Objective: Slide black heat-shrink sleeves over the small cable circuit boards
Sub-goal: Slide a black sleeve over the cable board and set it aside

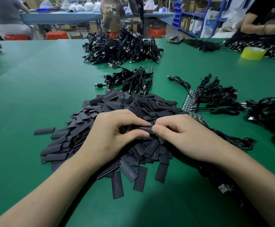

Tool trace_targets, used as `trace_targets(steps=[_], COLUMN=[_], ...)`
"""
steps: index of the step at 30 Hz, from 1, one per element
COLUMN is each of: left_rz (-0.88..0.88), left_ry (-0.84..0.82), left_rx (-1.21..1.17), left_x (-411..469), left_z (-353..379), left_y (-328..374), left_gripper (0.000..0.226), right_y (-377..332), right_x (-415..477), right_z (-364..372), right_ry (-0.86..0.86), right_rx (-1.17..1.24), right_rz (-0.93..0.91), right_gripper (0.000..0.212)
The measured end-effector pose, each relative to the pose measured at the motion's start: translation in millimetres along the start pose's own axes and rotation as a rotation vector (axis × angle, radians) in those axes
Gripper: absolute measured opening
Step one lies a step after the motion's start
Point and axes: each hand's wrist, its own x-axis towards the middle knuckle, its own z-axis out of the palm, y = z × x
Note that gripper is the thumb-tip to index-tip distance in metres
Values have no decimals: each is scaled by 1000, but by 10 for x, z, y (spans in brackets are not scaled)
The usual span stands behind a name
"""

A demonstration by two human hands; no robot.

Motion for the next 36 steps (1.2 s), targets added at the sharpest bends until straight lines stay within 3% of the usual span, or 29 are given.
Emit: trace_targets(steps=[5, 9, 11, 19, 28, 36], left_rz=[16, -9, -31, -37, -31, -48], left_ry=[-5, 56, 91, 116, 103, 135], left_rx=[17, 42, 55, 20, -2, -20], left_x=[-10, -16, -9, -6, -4, 4], left_z=[-7, -3, 2, 14, 42, 67], left_y=[-6, -21, -30, -33, -9, -7], left_gripper=[20, 20, 19, 20, 14, 18], right_y=[-7, 63, 87, 93, 71, 76], right_x=[-3, 16, 17, 2, -15, -26], right_z=[5, -15, -29, -23, -10, -37], right_ry=[-29, 69, 116, 273, 352, 381], right_rx=[25, 234, 299, 65, -141, -152], right_rz=[7, 41, 24, -124, -249, -282], right_gripper=[33, 6, 8, 17, 4, 2])
